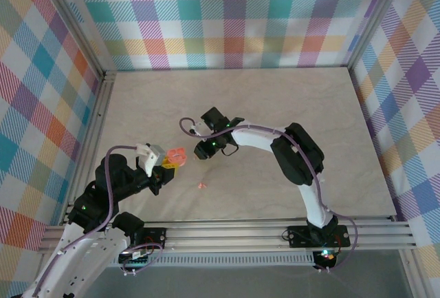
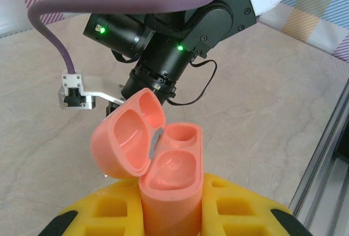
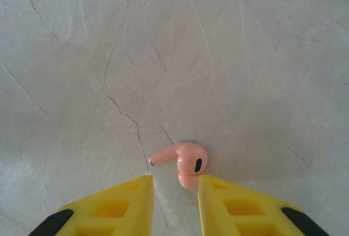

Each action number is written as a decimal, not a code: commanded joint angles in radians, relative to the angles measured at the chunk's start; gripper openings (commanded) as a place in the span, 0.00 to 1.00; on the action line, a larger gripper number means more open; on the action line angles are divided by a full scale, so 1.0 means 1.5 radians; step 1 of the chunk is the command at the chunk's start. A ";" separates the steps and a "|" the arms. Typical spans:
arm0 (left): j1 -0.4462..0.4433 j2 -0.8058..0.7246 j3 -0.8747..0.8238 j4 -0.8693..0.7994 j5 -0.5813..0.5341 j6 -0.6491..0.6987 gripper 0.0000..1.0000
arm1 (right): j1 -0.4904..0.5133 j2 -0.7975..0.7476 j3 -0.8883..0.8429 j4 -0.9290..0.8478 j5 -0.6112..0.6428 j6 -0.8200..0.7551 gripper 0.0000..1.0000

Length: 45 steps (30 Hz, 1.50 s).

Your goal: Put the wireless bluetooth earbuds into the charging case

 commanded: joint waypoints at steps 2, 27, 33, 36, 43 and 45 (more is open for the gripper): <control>0.004 -0.002 0.006 0.007 -0.009 0.010 0.00 | 0.003 0.020 0.024 -0.003 -0.016 -0.024 0.29; 0.004 -0.006 0.004 -0.003 -0.016 0.008 0.00 | 0.012 0.053 0.035 -0.022 -0.009 -0.042 0.26; 0.004 -0.006 0.004 -0.002 -0.017 0.008 0.00 | 0.011 0.048 0.032 -0.026 -0.006 -0.063 0.16; 0.004 -0.006 0.003 -0.001 -0.016 0.007 0.00 | 0.011 0.041 0.026 -0.027 0.002 -0.070 0.11; 0.004 -0.007 0.001 0.009 -0.014 0.004 0.00 | 0.009 -0.004 -0.009 0.003 0.033 -0.077 0.03; 0.004 -0.007 0.001 0.015 -0.014 0.001 0.00 | 0.007 -0.021 -0.024 0.016 0.045 -0.079 0.02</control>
